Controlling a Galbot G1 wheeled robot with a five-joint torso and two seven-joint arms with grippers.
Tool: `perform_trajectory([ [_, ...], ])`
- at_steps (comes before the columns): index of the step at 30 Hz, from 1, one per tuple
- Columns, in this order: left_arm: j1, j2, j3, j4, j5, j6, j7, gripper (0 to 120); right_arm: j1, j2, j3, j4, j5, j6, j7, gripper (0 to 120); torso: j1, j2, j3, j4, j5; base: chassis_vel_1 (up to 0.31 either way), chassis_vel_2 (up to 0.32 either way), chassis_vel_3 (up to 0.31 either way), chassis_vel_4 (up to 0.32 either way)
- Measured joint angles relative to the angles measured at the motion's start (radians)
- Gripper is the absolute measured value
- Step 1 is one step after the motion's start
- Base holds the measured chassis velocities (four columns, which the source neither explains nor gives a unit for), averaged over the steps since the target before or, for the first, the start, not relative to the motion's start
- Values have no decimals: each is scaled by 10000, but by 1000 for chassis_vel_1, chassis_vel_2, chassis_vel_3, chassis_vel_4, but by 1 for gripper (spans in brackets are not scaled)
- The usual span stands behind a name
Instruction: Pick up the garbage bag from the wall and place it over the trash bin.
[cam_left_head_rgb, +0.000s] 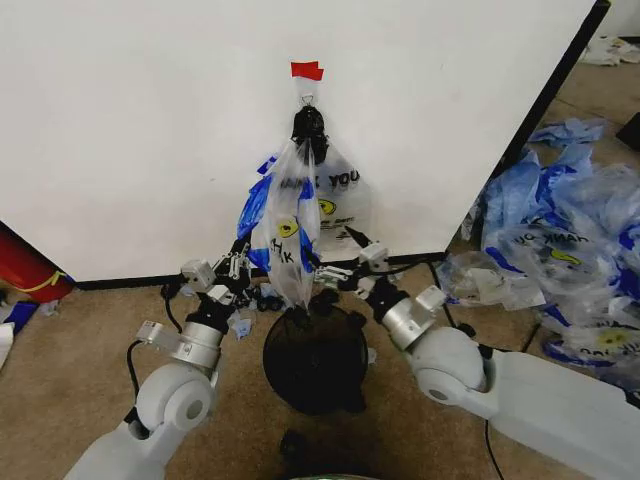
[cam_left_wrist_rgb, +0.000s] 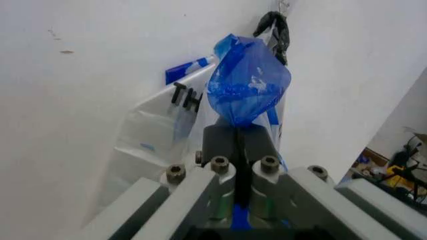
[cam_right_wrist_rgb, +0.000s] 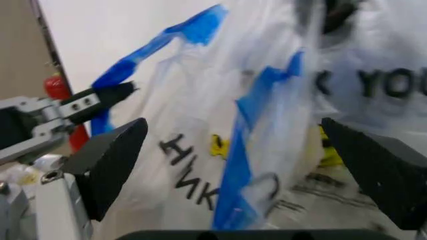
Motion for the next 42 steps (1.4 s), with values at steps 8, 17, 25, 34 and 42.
perform_trajectory([
  [8, -94, -71, 87, 139, 4, -58, 21, 0, 1382, 530, -1065, -641, 298, -130, 40, 92, 0, 0, -1, 0, -1, 0, 0, 0, 0],
  [17, 37, -94, -14, 123, 38, -174, 37, 0, 1934, 1188, -1687, -1377, 445, -372, 431, 75, 0, 0, -1, 1, 0, 0, 0, 0, 0],
  [25, 238, -135, -181, 36, 107, -260, 53, 0, 2127, 1634, -1966, -1911, 524, -616, 739, 64, -1, 0, -1, 1, 1, 0, 0, 0, 0],
  [34, 367, -154, -306, 20, 220, -379, 99, 0, 2134, 1830, -1994, -2135, 541, -663, 842, 39, -1, 0, -1, 1, 0, 0, 0, 0, 0],
  [42, 353, -227, -285, 84, 252, -409, 126, 0, 2054, 1863, -1991, -2166, 477, -643, 887, 12, -1, 0, -1, 1, 1, 0, 0, 0, 0],
])
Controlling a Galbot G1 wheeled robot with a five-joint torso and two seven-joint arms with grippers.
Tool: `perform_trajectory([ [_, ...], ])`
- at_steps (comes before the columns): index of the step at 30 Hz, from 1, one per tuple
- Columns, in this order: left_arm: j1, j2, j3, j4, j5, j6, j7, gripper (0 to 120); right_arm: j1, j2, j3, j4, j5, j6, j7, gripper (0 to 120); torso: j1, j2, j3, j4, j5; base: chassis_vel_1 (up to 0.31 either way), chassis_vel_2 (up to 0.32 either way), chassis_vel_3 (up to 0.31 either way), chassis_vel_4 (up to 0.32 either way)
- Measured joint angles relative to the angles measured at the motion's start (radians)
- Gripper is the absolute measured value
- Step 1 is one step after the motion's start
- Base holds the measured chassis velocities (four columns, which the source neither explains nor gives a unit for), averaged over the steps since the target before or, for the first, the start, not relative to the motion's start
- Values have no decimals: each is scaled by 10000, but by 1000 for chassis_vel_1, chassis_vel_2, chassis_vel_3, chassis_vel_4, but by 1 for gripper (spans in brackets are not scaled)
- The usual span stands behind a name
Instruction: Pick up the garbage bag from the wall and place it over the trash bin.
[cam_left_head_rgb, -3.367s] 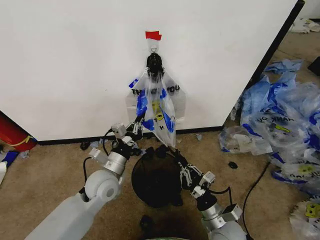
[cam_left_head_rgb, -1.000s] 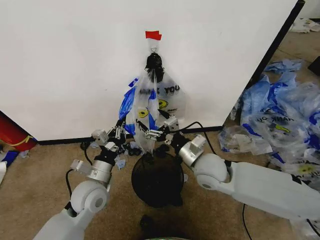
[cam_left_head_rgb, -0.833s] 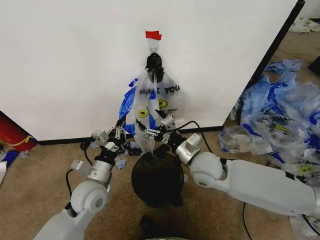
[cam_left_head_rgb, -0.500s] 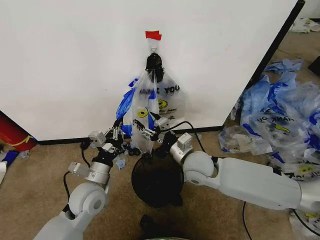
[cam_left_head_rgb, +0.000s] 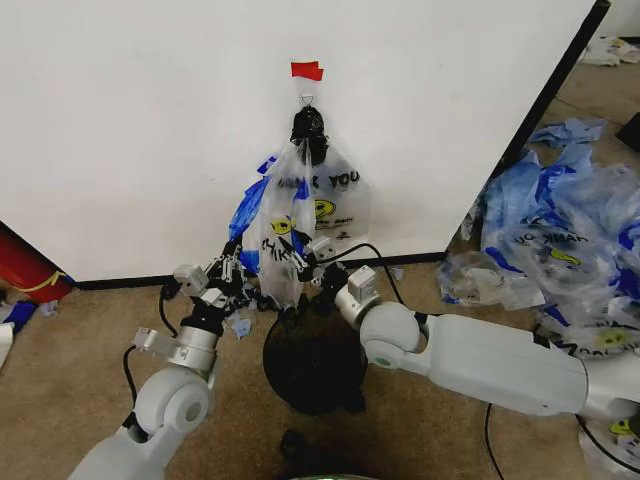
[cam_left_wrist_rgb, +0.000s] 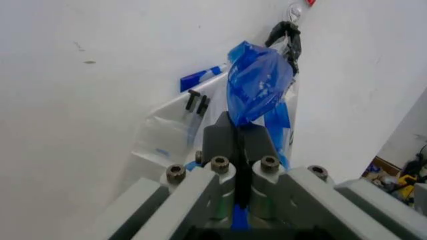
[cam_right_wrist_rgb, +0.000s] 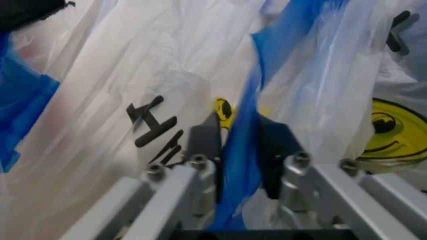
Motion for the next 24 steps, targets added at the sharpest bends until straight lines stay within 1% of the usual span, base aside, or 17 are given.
perform_trajectory([
  [1, 1, -4, 4, 3, 1, -1, 5, 0, -12, -6, 0, -6, -3, 4, 0, 8, 0, 0, 0, 0, 0, 0, 0, 0, 0],
  [2, 1, -4, 4, 3, 1, -1, 5, 0, -12, -6, 0, -6, -3, 4, 0, 8, 0, 0, 0, 0, 0, 0, 0, 0, 0],
  [3, 3, -6, 8, 8, 3, -3, 9, 0, -29, -14, 0, -18, -10, 11, 0, 2, 0, 0, 0, 0, 0, 0, 0, 0, 0],
  [4, 4, -8, 11, 12, 5, -3, 11, 0, -47, -18, 3, -32, -17, 20, 1, 0, 0, 0, 0, 0, 0, 0, 0, 0, 0],
  [10, 1, -15, 16, 29, 7, -7, 16, 0, -212, -111, 79, -53, -135, 241, 1, 0, 0, 0, 0, 1, 0, 0, 0, 0, 0],
  [14, -4, -14, 13, 52, 10, -6, 16, 0, -535, -324, 431, 263, -147, 461, -8, 0, 0, 0, 0, 1, 0, 0, 0, 0, 0],
  [17, -3, 5, -27, 52, 12, -7, 15, 0, -920, -685, 956, 813, -4, 621, -59, 0, 0, 0, 0, 2, 2, 0, 0, 0, 0],
  [18, -3, 5, -27, 52, 12, -7, 15, 0, -920, -685, 956, 813, -4, 621, -59, 0, 0, 0, 0, 2, 2, 0, 0, 0, 0],
  [24, 9, 189, -147, -128, -36, 38, -66, 0, -2045, -1717, 2132, 1777, 329, 1238, -658, 0, 0, 0, -1, 0, 1, 0, 0, 0, 0],
])
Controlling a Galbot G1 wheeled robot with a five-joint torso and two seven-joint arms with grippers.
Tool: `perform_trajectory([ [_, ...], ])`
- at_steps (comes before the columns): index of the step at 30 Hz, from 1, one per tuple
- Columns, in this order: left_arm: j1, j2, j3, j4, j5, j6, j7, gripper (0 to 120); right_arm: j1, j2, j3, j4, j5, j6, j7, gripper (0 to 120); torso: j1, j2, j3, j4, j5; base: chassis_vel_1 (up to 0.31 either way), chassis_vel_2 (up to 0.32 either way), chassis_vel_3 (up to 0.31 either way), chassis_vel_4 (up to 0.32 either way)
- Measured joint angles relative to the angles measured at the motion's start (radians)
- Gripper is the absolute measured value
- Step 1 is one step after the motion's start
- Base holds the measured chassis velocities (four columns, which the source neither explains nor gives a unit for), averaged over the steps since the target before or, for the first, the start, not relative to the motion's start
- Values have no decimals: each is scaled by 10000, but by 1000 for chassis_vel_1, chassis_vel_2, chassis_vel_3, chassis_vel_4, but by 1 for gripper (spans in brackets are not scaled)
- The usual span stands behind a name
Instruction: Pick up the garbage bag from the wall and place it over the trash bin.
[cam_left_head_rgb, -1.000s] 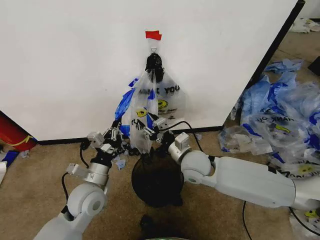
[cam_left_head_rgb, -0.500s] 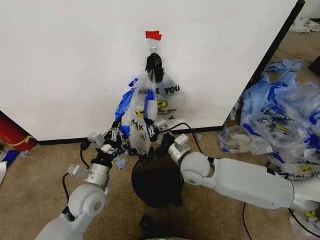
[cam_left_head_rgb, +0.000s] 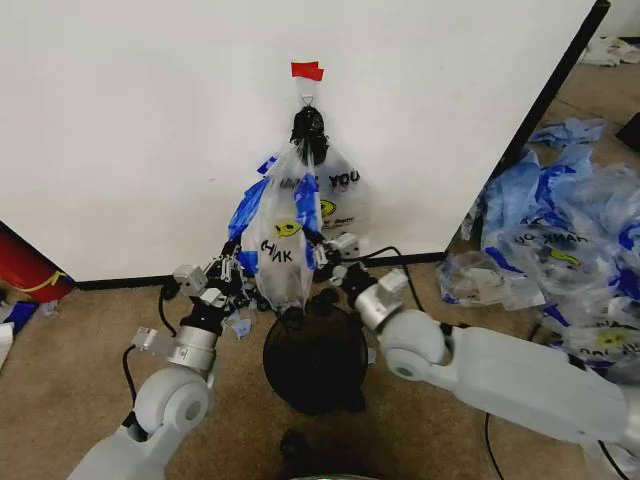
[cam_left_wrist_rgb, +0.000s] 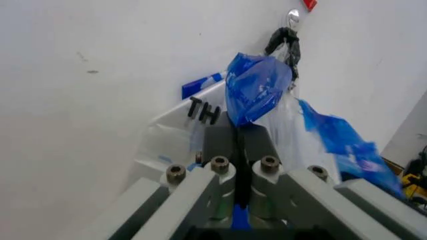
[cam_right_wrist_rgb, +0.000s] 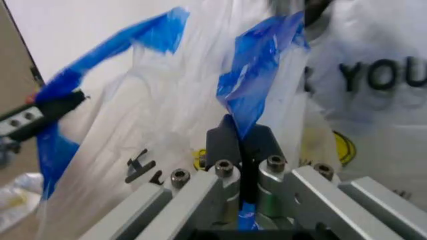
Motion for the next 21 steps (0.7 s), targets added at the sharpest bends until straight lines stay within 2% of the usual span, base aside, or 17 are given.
perform_trajectory([
  [4, 33, 101, -79, -104, -50, 45, -24, 0, -803, -401, 681, 305, 207, 444, -493, 0, 0, 0, 0, 0, 1, 0, 0, 0, 0],
  [9, 223, 304, -254, -285, -70, 101, -96, 0, -2267, -1014, 2191, 604, 819, 1669, -1741, 0, 0, 0, 0, 1, 1, 0, 0, 0, 0],
  [10, 223, 304, -254, -285, -70, 101, -96, 0, -2267, -1014, 2191, 604, 819, 1669, -1741, 0, 0, 0, 0, 1, 1, 0, 0, 0, 0],
  [12, 324, 414, -345, -415, -120, 129, -152, 0, -2846, -1171, 2877, 749, 1030, 2050, -2094, 0, 0, 0, 0, 1, -1, 0, 0, 0, 0],
  [16, 581, 597, -680, -713, -248, 168, -184, 0, -4372, -1555, 4345, 1268, 1361, 2404, -2720, 0, 0, 0, -1, 0, 0, 0, 0, 0, 0],
  [21, 842, 633, -844, -955, -259, 146, -187, 0, -5789, -1892, 5494, 1710, 1388, 2610, -3060, 0, 0, 1, -1, -1, -3, 0, 0, 0, 0],
])
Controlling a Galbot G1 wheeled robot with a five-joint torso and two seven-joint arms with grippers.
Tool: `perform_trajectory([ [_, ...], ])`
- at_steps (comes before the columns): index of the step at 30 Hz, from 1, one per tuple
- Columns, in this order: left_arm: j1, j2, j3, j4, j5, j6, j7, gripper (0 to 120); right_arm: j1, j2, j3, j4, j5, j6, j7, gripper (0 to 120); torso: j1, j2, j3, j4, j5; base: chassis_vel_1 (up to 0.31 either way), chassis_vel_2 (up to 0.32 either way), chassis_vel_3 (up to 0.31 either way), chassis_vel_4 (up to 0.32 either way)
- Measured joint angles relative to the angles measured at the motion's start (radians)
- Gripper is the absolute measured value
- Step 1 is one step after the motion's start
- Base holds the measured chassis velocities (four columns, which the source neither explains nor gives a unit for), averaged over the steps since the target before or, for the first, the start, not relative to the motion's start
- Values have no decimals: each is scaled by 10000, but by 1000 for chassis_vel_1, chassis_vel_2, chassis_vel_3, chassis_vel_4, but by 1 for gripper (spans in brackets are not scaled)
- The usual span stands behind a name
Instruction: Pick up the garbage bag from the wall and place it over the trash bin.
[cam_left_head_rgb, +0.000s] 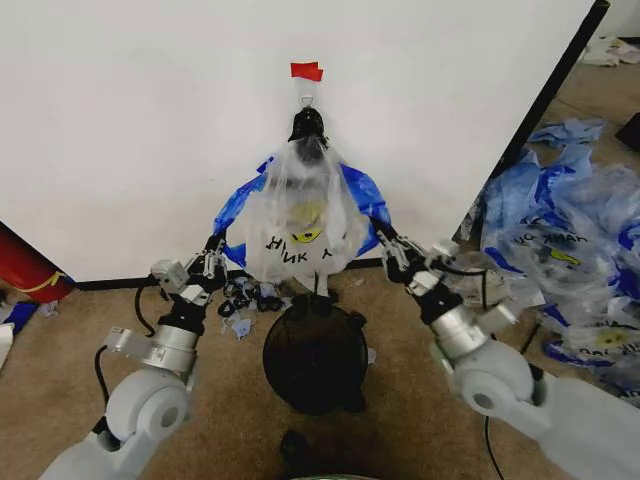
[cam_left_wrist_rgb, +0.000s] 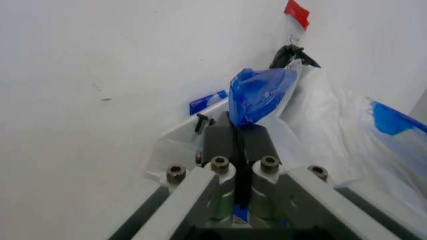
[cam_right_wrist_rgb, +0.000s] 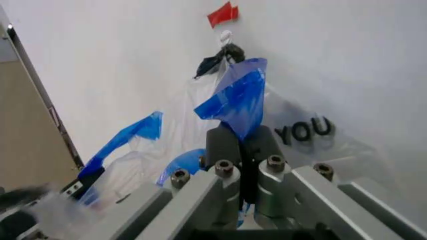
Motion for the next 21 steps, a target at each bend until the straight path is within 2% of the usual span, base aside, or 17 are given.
perform_trajectory([
  [10, 688, -95, -99, -566, 261, -56, -14, 0, -2171, -323, 1671, 481, -424, 298, -365, 0, 0, 0, 0, 1, 4, 0, 0, 0, 0],
  [21, 1266, -467, -65, -477, 746, -365, 131, 0, -3278, -209, 1957, 320, -1016, 540, -504, 0, 0, 0, 1, 1, 3, 0, 0, 0, 0],
])
